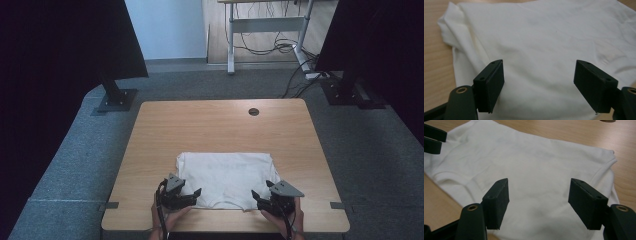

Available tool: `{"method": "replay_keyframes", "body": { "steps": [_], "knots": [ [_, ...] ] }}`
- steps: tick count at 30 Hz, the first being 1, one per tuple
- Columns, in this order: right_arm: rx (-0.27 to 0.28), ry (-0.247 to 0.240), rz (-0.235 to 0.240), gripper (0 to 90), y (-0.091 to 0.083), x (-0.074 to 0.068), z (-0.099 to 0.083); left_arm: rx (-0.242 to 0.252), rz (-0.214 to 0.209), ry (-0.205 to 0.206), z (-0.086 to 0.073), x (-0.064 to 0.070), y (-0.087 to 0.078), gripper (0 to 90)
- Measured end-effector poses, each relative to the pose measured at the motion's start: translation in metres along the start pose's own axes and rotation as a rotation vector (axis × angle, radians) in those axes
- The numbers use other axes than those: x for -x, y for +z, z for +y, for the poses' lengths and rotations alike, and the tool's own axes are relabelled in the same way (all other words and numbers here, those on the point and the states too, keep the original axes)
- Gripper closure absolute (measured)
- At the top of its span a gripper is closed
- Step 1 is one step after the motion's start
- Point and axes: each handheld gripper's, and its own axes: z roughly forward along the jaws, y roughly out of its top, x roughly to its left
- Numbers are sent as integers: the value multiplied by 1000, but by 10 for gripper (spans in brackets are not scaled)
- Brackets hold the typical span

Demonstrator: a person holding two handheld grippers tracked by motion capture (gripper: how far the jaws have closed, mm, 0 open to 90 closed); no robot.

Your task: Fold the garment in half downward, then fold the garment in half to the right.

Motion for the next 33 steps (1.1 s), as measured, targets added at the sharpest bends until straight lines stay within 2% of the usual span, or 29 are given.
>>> {"method": "replay_keyframes", "body": {
  "steps": [3, 6, 8, 11, 21, 33],
  "knots": [
    [9, -10, 18, 322, -9, -2, -6, -2, -26, -21, -6, -2, -10, 246],
    [7, 5, 27, 325, -15, 0, -11, -3, -28, -38, -11, -5, -18, 249],
    [-3, 7, 20, 325, -18, 1, -14, 0, -21, -35, -14, -6, -21, 247],
    [-13, 16, 12, 326, -20, 4, -17, 2, 12, -9, -15, -5, -24, 247],
    [-33, 11, 0, 324, -18, 6, -18, -31, 34, 19, -17, -2, -18, 240],
    [-28, 7, 5, 324, -18, 5, -17, -9, 46, 2, -14, -5, -19, 241]
  ]
}}
